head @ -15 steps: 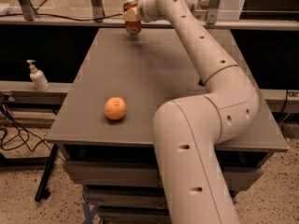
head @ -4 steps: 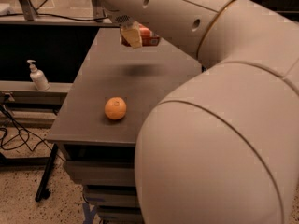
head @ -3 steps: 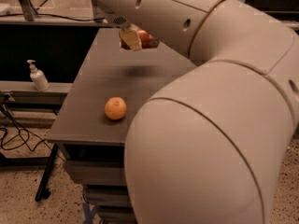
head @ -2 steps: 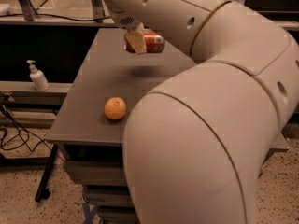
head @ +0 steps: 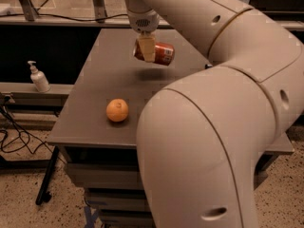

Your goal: Knock coke can over

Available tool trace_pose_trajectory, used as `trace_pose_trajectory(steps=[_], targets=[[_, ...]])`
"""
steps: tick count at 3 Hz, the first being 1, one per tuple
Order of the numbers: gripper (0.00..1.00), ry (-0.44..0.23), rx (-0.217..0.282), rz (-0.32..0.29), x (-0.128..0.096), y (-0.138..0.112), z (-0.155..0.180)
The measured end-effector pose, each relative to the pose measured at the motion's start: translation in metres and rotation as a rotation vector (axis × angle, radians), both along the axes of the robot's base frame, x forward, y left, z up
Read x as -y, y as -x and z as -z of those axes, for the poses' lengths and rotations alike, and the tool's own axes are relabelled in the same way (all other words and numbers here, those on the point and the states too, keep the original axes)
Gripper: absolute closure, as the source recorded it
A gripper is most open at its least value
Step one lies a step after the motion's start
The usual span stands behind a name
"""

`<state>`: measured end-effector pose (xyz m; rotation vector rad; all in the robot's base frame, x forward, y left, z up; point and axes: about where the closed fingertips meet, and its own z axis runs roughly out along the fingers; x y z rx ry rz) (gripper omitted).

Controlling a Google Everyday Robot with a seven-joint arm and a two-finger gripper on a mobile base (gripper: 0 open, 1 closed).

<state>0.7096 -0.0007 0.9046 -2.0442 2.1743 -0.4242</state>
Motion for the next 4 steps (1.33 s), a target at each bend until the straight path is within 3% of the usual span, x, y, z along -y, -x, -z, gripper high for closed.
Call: trace_pose_trajectory(steps=[1,2,4], targets=[[1.0,-0.039,-0.039,0.027,0.009,0.004,0.009],[0.82,-0.055,-0.059,0.043,0.017,0.006,0.013],[0.36,-0.066,-0.073,0.055,0.022,0.008,0.015]])
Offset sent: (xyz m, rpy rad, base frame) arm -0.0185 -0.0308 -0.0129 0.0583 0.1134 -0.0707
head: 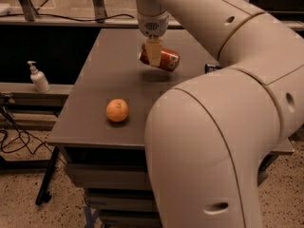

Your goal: Knock coke can over

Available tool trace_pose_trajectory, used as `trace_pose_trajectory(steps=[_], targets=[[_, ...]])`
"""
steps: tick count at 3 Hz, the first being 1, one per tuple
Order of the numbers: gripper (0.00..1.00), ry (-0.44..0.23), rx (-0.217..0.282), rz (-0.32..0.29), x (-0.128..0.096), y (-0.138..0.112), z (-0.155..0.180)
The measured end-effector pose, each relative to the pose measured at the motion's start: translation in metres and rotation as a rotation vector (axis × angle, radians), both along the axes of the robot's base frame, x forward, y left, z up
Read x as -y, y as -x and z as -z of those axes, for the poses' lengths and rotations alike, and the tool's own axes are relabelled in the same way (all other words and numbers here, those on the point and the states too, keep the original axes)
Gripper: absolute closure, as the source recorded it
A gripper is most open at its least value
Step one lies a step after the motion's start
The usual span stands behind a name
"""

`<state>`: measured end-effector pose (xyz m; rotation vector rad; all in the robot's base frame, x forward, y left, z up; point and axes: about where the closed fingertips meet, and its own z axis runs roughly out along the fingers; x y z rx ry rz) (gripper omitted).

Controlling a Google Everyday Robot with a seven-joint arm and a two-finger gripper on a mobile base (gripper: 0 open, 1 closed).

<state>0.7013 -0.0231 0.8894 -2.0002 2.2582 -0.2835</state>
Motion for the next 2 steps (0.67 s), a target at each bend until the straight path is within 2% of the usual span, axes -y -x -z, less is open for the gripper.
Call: trace_pose_trajectory(steps=[1,2], targets=[[0.13,-0.001,-0.003,0.003,0.0019,0.0016,0.0016],[0.0,0.002,-0.005,0.012,0.0077,0.0068,0.0035]])
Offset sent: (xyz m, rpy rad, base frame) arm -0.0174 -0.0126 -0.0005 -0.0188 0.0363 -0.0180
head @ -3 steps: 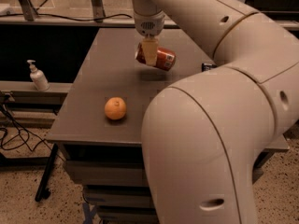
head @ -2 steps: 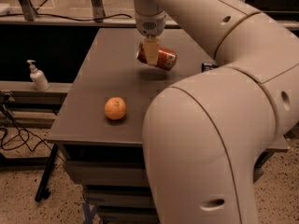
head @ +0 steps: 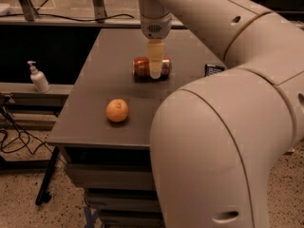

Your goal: Knock coke can over

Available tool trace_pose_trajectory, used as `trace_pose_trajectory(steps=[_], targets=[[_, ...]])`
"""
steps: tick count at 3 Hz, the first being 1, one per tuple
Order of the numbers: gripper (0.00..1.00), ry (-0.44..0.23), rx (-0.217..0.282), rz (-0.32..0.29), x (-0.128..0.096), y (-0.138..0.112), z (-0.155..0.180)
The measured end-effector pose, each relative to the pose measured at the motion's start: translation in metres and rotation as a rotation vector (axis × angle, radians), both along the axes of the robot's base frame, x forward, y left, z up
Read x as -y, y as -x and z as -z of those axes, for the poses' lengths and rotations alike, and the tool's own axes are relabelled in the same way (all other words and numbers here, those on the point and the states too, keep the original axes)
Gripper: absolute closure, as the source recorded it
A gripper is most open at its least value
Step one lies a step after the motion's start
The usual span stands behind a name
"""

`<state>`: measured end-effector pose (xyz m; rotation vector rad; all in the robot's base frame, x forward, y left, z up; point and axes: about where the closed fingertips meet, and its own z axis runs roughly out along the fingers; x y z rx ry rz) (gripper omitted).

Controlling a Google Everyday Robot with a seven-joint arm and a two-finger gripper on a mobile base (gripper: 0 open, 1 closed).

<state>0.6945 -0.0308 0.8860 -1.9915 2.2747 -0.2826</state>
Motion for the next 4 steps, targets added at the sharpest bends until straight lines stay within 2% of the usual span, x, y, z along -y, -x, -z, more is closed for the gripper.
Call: trace_pose_trajectory(steps=[2,3,4], targets=[[0.0,-0.018,0.009,0.006,0.004,0.002,-0.005],[0.0,-0.074,0.075,0.001,0.011,-0.002,-0.042],[0.0,-0.15,0.164,-0.022,0.021,-0.003,-0.103]])
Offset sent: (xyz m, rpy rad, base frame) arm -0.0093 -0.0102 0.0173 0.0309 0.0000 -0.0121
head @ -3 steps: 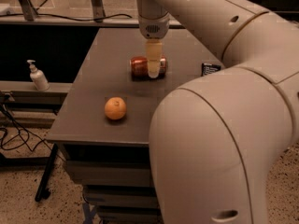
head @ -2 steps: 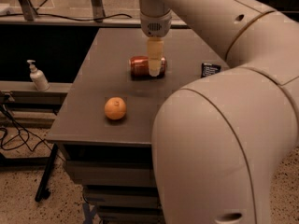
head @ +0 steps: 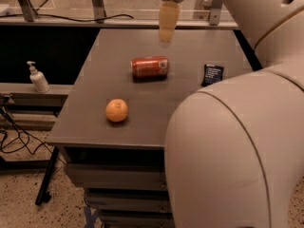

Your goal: Knock coke can over

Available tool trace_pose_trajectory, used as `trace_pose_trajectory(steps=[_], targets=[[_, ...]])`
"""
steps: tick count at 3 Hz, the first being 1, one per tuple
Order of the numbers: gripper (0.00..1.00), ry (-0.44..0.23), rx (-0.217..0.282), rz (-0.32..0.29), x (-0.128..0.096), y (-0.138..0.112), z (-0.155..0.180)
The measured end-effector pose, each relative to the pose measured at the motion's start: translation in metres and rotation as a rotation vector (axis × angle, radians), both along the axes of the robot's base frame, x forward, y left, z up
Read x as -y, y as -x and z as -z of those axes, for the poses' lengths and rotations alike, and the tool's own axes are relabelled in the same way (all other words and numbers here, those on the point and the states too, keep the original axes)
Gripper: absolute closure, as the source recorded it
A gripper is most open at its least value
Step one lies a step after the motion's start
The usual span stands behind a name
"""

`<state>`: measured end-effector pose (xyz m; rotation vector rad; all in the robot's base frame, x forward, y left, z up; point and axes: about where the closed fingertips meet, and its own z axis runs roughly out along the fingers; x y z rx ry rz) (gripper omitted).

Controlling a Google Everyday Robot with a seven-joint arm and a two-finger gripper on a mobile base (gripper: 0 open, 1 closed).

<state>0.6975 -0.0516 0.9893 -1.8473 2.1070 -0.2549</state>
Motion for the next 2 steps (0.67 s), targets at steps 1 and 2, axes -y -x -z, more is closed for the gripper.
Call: trace_pose_trajectory(steps=[1,2], targets=[[0.0,-0.077,0.061,-0.046,0.016,0.01,-0.052],[0.0,-0.12,0.137,-0.064,0.007,0.005,-0.081]])
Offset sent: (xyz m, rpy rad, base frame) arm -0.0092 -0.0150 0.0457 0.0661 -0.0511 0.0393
